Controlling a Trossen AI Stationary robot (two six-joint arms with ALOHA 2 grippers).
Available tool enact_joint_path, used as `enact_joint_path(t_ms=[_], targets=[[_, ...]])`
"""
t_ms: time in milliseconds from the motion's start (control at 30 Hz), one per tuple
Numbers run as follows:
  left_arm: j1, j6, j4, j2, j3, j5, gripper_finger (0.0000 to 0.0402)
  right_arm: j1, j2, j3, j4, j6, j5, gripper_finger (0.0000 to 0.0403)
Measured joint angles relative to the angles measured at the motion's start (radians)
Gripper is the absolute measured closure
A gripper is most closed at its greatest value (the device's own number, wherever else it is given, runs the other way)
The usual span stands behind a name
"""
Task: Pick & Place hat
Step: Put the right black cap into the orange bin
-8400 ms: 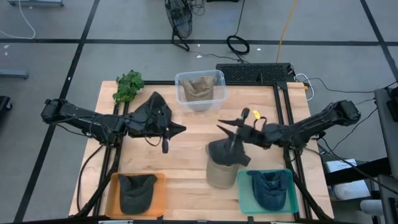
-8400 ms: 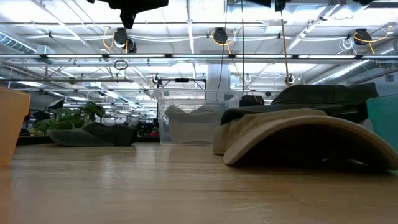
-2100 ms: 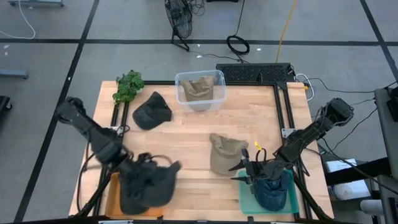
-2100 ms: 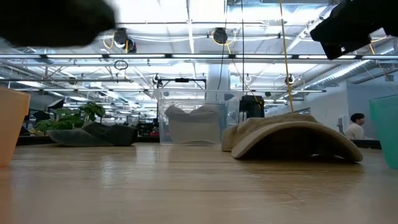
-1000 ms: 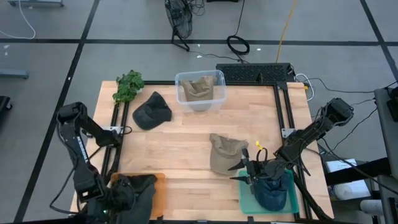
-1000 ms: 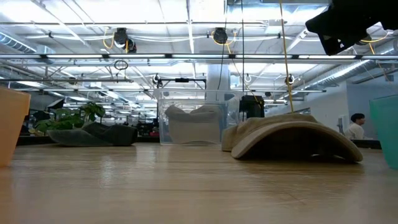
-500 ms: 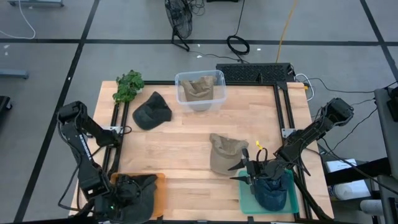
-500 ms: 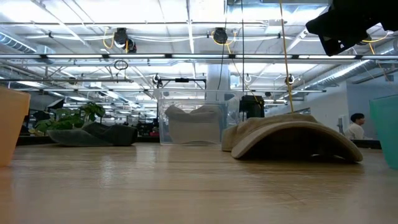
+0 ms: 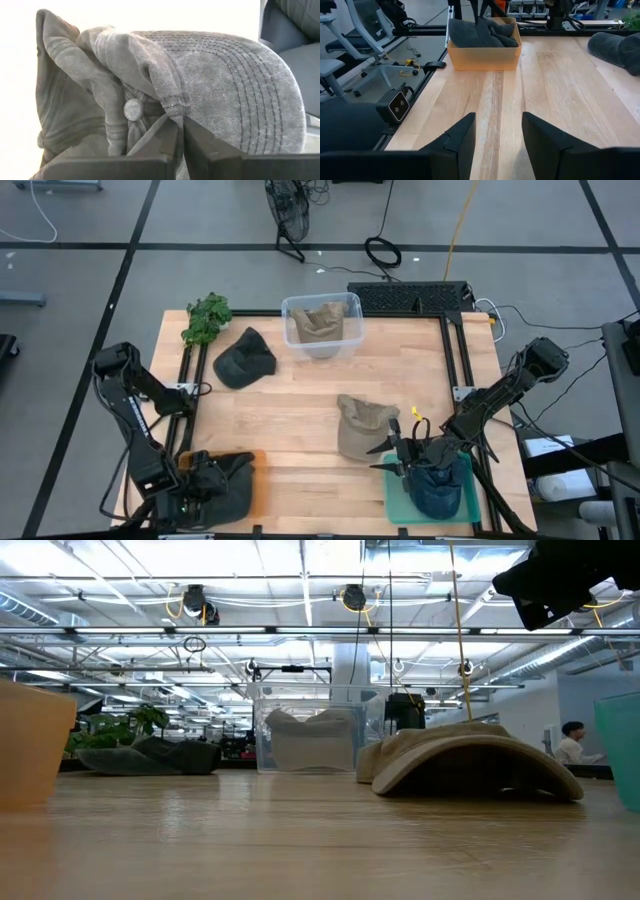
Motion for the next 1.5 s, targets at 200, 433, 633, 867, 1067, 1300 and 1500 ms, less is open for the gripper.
enact_joint_path(t_ms=[200, 433, 633, 867, 1067, 1300, 1500], targets=[[0.001, 0.029, -0.008, 0.001, 0.026, 0.018, 0.0389, 0.0, 0.0, 0.0, -0.002, 0.0, 0.0, 0.0264], [0.014, 0.064, -0.128, -0.001, 0.128, -0.053, 0.0388, 0.0, 0.0, 0.0, -0.005, 0.0, 0.023, 0.0264], [0.018, 0.052, -0.127, -0.001, 0.113, -0.055, 0.039, 0.0, 0.0, 0.0, -0.005, 0.001, 0.023, 0.0264], [0.018, 0.014, -0.107, 0.001, 0.046, 0.026, 0.039, 0.0, 0.0, 0.0, -0.015, 0.002, 0.022, 0.0264], [0.019, -0.032, -0.106, 0.0, -0.008, -0.007, 0.0378, 0.0, 0.0, 0.0, -0.013, 0.001, 0.022, 0.0264], [0.029, -0.019, -0.125, 0.0, -0.017, -0.07, 0.0368, 0.0, 0.0, 0.0, -0.013, 0.002, 0.022, 0.0264], [0.046, -0.066, -0.131, 0.0, -0.018, -0.038, 0.0393, 0.0, 0.0, 0.0, -0.012, 0.005, 0.022, 0.0264]])
